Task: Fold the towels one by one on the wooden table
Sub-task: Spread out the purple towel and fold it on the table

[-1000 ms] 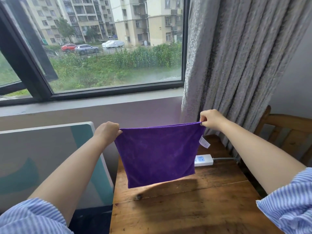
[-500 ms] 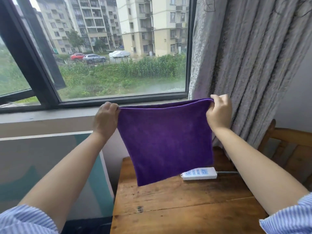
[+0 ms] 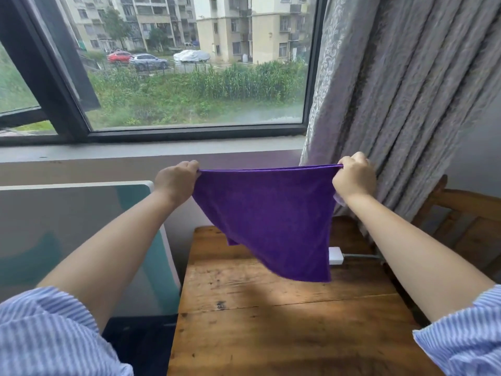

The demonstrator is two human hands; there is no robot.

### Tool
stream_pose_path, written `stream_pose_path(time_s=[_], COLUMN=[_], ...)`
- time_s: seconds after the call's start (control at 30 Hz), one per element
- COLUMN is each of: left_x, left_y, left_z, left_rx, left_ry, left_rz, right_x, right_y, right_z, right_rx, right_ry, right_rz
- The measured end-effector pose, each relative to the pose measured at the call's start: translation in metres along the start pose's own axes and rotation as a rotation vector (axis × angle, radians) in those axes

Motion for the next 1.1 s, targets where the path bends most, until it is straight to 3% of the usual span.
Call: stream_pose_path(time_s=[0.2, 0.53, 0.73, 0.87, 0.97, 1.03, 1.1], left_x=[0.010, 0.039, 0.065, 0.078, 0.083, 0.082, 0.080], left_y=[-0.003, -0.015, -0.031, -0.024, 0.000, 0.028, 0.057], left_z=[-0.033, -0.062, -0.055, -0.053, -0.064, -0.081, -0.100], left_rx=[0.355, 0.321, 0.132, 0.071, 0.170, 0.320, 0.529], left_ry=[-0.126, -0.230, 0.002, 0.360, 0.585, 0.703, 0.773], left_rz=[-0.023, 0.123, 0.323, 0.388, 0.401, 0.415, 0.437], right_x=[0.009, 0.035, 0.062, 0.058, 0.046, 0.034, 0.021], right_y=[-0.003, -0.033, -0.060, -0.054, -0.029, 0.001, 0.034], right_z=[-0.019, -0.074, -0.092, -0.093, -0.099, -0.108, -0.121], right_rx=[0.058, 0.240, 0.208, 0.189, 0.241, 0.319, 0.508], right_ry=[0.009, -0.063, -0.205, -0.248, -0.188, -0.153, -0.173], right_rz=[0.041, 0.040, 0.049, 0.112, 0.167, 0.173, 0.152])
Point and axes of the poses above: each hand's wrist, its own y-axis away from the middle knuckle, its own z-axis out of the back of the hand, x = y × z, the point moved 5 cm from there along -y, towards the middle knuckle, and after that the axes turned 7 degrees about z, right-handed, at the moved point
